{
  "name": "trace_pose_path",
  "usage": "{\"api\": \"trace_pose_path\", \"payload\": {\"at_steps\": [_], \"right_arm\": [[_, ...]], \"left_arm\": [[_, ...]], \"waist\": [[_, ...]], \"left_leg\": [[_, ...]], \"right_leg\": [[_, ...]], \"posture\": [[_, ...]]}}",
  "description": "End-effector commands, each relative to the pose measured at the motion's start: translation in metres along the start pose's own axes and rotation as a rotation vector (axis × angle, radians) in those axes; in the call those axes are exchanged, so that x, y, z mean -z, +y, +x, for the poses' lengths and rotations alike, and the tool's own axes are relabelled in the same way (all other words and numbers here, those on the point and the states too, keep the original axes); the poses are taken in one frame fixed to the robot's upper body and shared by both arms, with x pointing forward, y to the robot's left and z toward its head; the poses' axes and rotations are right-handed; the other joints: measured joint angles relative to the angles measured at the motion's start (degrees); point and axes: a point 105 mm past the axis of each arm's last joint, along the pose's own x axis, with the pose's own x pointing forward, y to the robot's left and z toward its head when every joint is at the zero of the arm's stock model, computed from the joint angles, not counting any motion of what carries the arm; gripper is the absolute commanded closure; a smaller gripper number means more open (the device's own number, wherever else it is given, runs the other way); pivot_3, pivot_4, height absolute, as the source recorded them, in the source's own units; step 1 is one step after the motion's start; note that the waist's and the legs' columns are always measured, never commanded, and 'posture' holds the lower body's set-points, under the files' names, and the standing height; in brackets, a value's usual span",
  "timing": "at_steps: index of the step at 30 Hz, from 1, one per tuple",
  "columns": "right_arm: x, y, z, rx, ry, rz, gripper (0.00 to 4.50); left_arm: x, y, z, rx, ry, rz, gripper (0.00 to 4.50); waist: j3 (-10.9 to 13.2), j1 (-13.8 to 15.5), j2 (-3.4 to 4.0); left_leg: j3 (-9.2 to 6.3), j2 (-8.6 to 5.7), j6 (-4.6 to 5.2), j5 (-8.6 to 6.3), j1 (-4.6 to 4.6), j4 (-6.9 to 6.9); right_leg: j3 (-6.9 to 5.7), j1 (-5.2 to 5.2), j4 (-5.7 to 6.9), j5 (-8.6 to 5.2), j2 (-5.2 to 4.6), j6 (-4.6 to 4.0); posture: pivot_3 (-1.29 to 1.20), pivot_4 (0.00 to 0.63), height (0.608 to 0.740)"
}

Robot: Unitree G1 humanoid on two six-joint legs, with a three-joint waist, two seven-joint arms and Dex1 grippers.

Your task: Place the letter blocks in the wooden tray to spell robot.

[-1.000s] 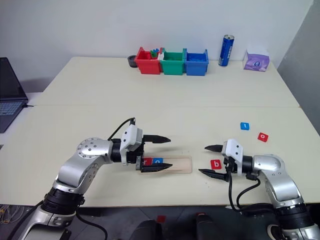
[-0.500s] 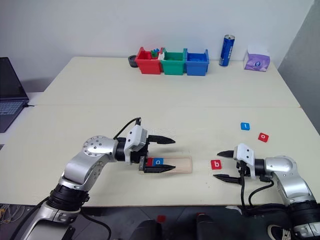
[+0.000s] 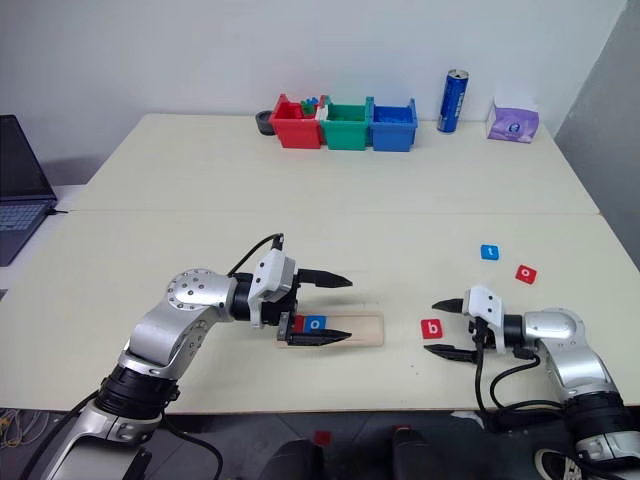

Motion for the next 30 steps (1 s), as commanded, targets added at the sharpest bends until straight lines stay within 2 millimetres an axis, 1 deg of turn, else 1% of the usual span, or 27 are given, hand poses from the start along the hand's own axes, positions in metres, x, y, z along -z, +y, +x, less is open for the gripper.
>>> {"api": "trace_pose_path", "payload": {"at_steps": [1,3,4,6,10,13,15,19,21,23,25,30], "right_arm": [[-0.001,0.000,-0.001,-0.013,0.007,-0.019,1.28],[0.000,0.000,-0.004,-0.012,0.012,-0.020,1.94],[0.001,0.000,-0.005,-0.012,0.014,-0.020,2.37],[0.001,0.001,-0.007,-0.013,0.017,-0.020,2.99],[-0.003,0.001,-0.006,-0.014,0.015,-0.031,3.03],[-0.016,0.006,0.002,-0.049,-0.002,-0.094,3.03],[-0.035,0.010,0.014,-0.073,-0.050,-0.118,3.03],[-0.059,0.014,0.031,-0.111,-0.102,-0.131,3.03],[-0.069,0.018,0.043,-0.144,-0.113,-0.154,3.03],[-0.080,0.018,0.060,-0.164,-0.135,-0.155,3.03],[-0.087,0.018,0.072,-0.170,-0.142,-0.151,3.03],[-0.092,0.024,0.091,-0.208,-0.139,-0.156,3.03]], "left_arm": [[-0.008,0.001,0.000,0.007,-0.006,0.041,0.00],[-0.009,0.001,0.001,0.006,-0.008,0.041,0.00],[-0.009,0.001,0.001,0.006,-0.008,0.041,0.00],[-0.009,0.001,0.001,0.006,-0.009,0.041,0.00],[-0.008,0.002,0.000,0.008,-0.010,0.043,0.00],[-0.007,0.003,-0.007,0.006,-0.012,0.047,0.00],[-0.002,0.001,-0.019,0.014,0.016,0.049,0.00],[0.006,0.003,-0.036,0.015,0.068,0.055,0.00],[0.009,0.007,-0.045,0.009,0.095,0.063,0.00],[0.010,0.011,-0.054,0.000,0.119,0.071,0.00],[0.012,0.013,-0.059,-0.007,0.130,0.070,0.00],[0.019,0.009,-0.062,-0.014,0.148,0.059,0.00]], "waist": [[0.0,0.0,0.00],[0.0,0.0,0.00],[0.0,0.0,0.00],[0.0,0.0,0.00],[0.0,0.0,0.00],[0.0,0.0,0.00],[0.0,-0.2,0.00],[0.0,-0.2,0.03],[0.0,-0.1,0.03],[0.0,-0.1,0.04],[0.0,-0.1,0.04],[0.0,0.2,0.04]], "left_leg": [[0.00,0.00,0.00,0.00,0.00,0.01],[-0.01,0.00,0.00,0.00,0.00,0.01],[-0.01,0.00,0.00,0.00,0.00,0.01],[0.00,0.00,0.00,0.00,0.00,0.01],[0.00,0.00,0.00,0.00,0.00,0.01],[0.00,0.00,0.00,0.00,0.01,0.02],[-0.01,0.01,0.00,0.00,0.01,0.02],[-0.04,0.05,0.00,0.00,0.05,0.00],[-0.03,0.03,-0.01,0.00,0.05,0.01],[-0.03,0.03,-0.01,0.00,0.04,0.04],[-0.02,0.02,-0.01,0.00,0.04,0.04],[-0.05,0.03,-0.01,0.00,-0.05,0.04]], "right_leg": [[0.00,0.00,0.00,0.00,0.00,0.00],[-0.01,0.00,0.00,0.00,0.00,0.00],[-0.01,0.00,0.00,0.00,0.00,0.00],[-0.01,0.00,0.00,0.00,0.00,0.00],[-0.01,0.01,0.00,0.00,-0.01,0.00],[-0.01,0.01,0.01,0.00,-0.01,0.00],[-0.01,0.01,0.03,0.00,0.01,0.00],[-0.03,0.00,0.07,0.01,0.07,-0.02],[-0.04,0.00,0.09,0.02,0.06,-0.04],[-0.08,0.00,0.08,0.02,0.06,-0.04],[-0.10,-0.01,0.08,0.02,0.06,-0.04],[-0.13,-0.04,0.00,0.02,-0.03,-0.04]], "posture": [[0.00,0.150,0.740],[0.00,0.150,0.740],[0.00,0.150,0.740],[0.00,0.150,0.740],[0.00,0.150,0.740],[0.00,0.150,0.740],[0.00,0.150,0.740],[0.00,0.150,0.740],[0.00,0.150,0.740],[0.00,0.150,0.740],[0.00,0.150,0.740],[0.00,0.150,0.740]]}}
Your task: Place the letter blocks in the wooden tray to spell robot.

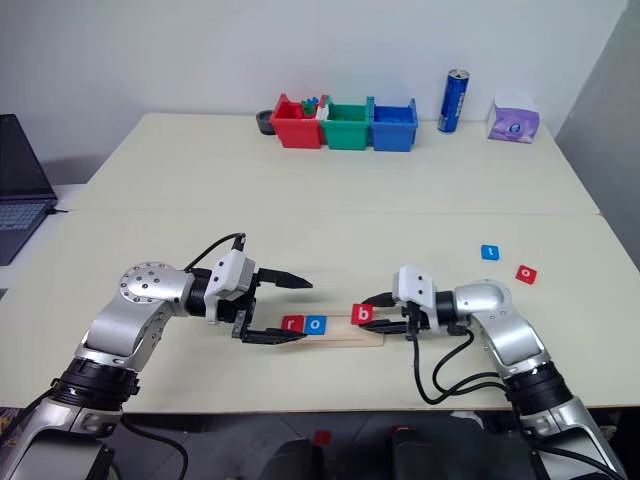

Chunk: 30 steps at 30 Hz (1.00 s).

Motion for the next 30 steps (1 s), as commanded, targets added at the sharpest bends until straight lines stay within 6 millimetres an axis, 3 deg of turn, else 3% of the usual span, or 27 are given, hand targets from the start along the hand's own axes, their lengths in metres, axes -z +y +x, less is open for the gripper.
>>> {"api": "trace_pose_path", "payload": {"at_steps": [1,6,13,20,30], "right_arm": [[-0.006,0.000,0.010,-0.019,0.002,-0.021,3.03],[0.000,0.005,0.021,-0.060,0.028,-0.009,3.03],[0.009,-0.003,0.031,-0.056,0.061,0.001,3.03],[0.008,-0.011,0.039,-0.055,0.059,-0.012,3.03],[0.008,-0.007,0.044,-0.089,0.063,-0.028,3.03]], "left_arm": [[-0.005,0.001,-0.005,-0.019,0.002,0.037,0.00],[-0.004,-0.003,-0.003,-0.017,-0.002,0.032,0.00],[-0.002,-0.009,-0.002,-0.009,0.004,0.033,0.00],[-0.003,-0.009,-0.003,-0.014,0.006,0.035,0.00],[-0.003,-0.010,-0.003,-0.017,0.008,0.035,0.00]], "waist": [[0.0,0.0,0.00],[0.0,-0.1,0.00],[0.0,-0.2,0.00],[0.0,-0.3,0.01],[0.0,-0.3,0.01]], "left_leg": [[0.01,0.00,0.00,0.00,0.00,0.00],[0.03,0.00,0.00,0.00,0.02,0.00],[0.03,-0.01,0.00,0.00,0.03,0.00],[0.02,0.00,0.00,0.00,0.03,-0.01],[0.02,0.00,0.00,0.00,0.04,-0.01]], "right_leg": [[0.00,0.00,0.00,0.00,-0.02,0.00],[0.00,-0.01,0.03,0.00,-0.03,0.00],[-0.02,-0.01,0.05,0.00,0.00,0.00],[-0.01,-0.02,0.06,0.00,0.01,-0.01],[0.00,-0.02,0.08,0.01,0.01,-0.01]], "posture": [[0.00,0.150,0.740],[0.00,0.150,0.740],[0.00,0.150,0.740],[0.00,0.150,0.740],[0.00,0.150,0.740]]}}
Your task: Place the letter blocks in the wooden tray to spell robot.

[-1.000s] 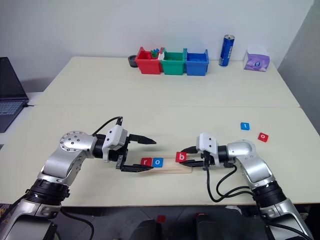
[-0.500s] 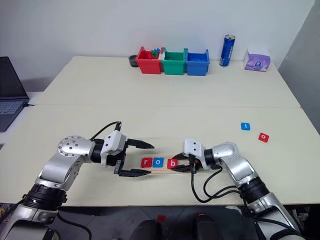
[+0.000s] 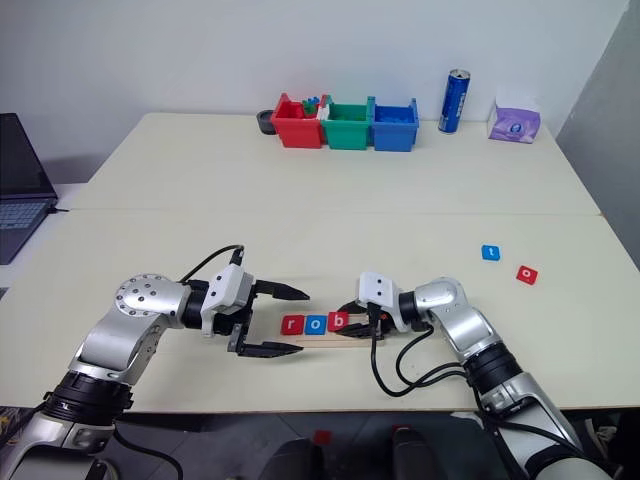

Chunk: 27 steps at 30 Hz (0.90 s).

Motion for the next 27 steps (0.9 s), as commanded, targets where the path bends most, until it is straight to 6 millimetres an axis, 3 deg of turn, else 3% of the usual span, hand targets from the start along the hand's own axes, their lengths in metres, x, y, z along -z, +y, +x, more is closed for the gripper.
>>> {"api": "trace_pose_path", "payload": {"at_steps": [1,12,21,27], "right_arm": [[-0.010,-0.001,0.003,-0.021,-0.005,-0.056,3.03],[-0.006,-0.002,0.003,-0.024,0.024,-0.067,3.03],[-0.008,-0.005,-0.001,0.001,0.017,-0.061,0.04],[-0.025,-0.013,-0.019,0.049,-0.052,-0.015,0.04]], "left_arm": [[-0.009,0.003,-0.005,-0.024,-0.003,0.043,0.00],[-0.008,0.006,-0.002,-0.026,-0.006,0.047,0.00],[-0.008,0.007,-0.001,-0.028,-0.008,0.050,0.00],[-0.009,0.008,0.000,-0.030,-0.014,0.052,0.00]], "waist": [[0.0,0.0,0.00],[0.0,0.0,0.00],[0.0,0.0,0.00],[0.0,0.0,0.01]], "left_leg": [[0.00,0.00,0.00,0.00,0.00,0.00],[0.00,0.00,0.00,0.00,0.01,0.00],[0.00,0.00,0.00,0.00,0.01,0.00],[0.00,0.00,0.00,0.00,0.00,0.00]], "right_leg": [[0.00,0.00,0.00,0.00,0.00,0.00],[-0.01,0.00,0.01,0.00,0.00,0.00],[-0.01,0.00,0.01,0.00,0.00,0.00],[-0.01,0.00,0.01,0.00,-0.01,0.00]], "posture": [[0.00,0.150,0.740],[0.00,0.150,0.740],[0.00,0.150,0.740],[0.00,0.150,0.740]]}}
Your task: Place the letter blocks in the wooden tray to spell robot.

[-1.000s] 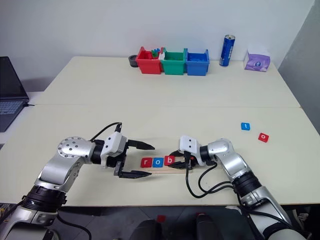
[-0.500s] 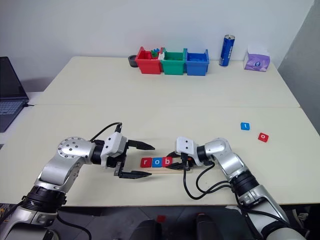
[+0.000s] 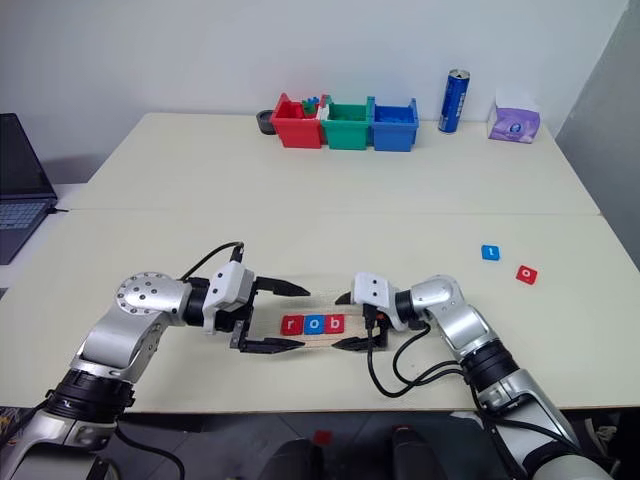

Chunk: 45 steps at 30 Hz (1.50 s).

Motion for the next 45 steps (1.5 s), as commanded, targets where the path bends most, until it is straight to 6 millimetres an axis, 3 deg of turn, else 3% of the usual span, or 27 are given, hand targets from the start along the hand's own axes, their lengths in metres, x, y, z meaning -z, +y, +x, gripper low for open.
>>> {"api": "trace_pose_path", "payload": {"at_steps": [1,3,6,17,28,36,45], "right_arm": [[-0.022,-0.008,-0.019,0.044,-0.066,-0.026,0.04],[-0.023,-0.007,-0.025,0.054,-0.074,-0.022,0.04],[-0.018,-0.001,-0.029,0.050,-0.075,-0.010,0.66],[0.001,0.005,-0.017,0.049,-0.039,-0.024,4.45],[0.007,0.008,-0.007,0.036,-0.015,-0.065,4.45],[0.001,0.007,0.002,0.029,-0.033,-0.074,4.45],[0.000,0.003,-0.004,0.040,-0.035,-0.069,4.45]], "left_arm": [[-0.007,0.003,-0.001,-0.007,-0.015,0.040,0.00],[-0.007,0.003,-0.001,-0.007,-0.016,0.038,0.00],[-0.006,0.002,0.000,-0.004,-0.018,0.035,0.00],[-0.007,0.003,0.002,-0.003,-0.022,0.037,0.00],[-0.008,0.003,0.000,-0.011,-0.020,0.038,0.00],[-0.008,0.003,0.001,-0.014,-0.023,0.038,0.00],[-0.008,0.002,0.002,-0.010,-0.025,0.038,0.00]], "waist": [[0.0,0.0,0.00],[0.0,0.0,0.00],[0.0,0.0,0.00],[0.0,0.0,0.00],[0.0,0.0,0.00],[0.0,0.0,0.00],[0.0,0.0,0.00]], "left_leg": [[0.00,0.01,0.00,0.00,-0.01,0.00],[0.00,0.01,0.00,0.00,-0.01,0.00],[-0.01,0.00,0.00,0.00,-0.01,0.00],[-0.01,0.00,0.00,0.00,0.00,-0.01],[0.00,-0.01,0.00,0.00,0.00,-0.01],[0.00,-0.01,0.00,0.00,0.00,-0.01],[0.00,-0.01,0.00,0.00,0.00,-0.01]], "right_leg": [[0.00,0.00,0.00,0.00,-0.01,0.00],[0.00,0.00,-0.01,0.00,-0.02,0.00],[0.01,0.00,-0.01,0.00,0.00,0.00],[0.00,0.00,0.00,0.00,0.02,0.00],[0.01,0.00,0.01,0.00,0.02,0.00],[0.01,0.00,0.01,0.00,0.02,0.00],[0.01,0.00,0.01,0.00,0.01,0.00]], "posture": [[0.00,0.150,0.740],[0.00,0.150,0.740],[0.00,0.150,0.740],[0.00,0.150,0.740],[0.00,0.150,0.740],[0.00,0.150,0.740],[0.00,0.150,0.740]]}}
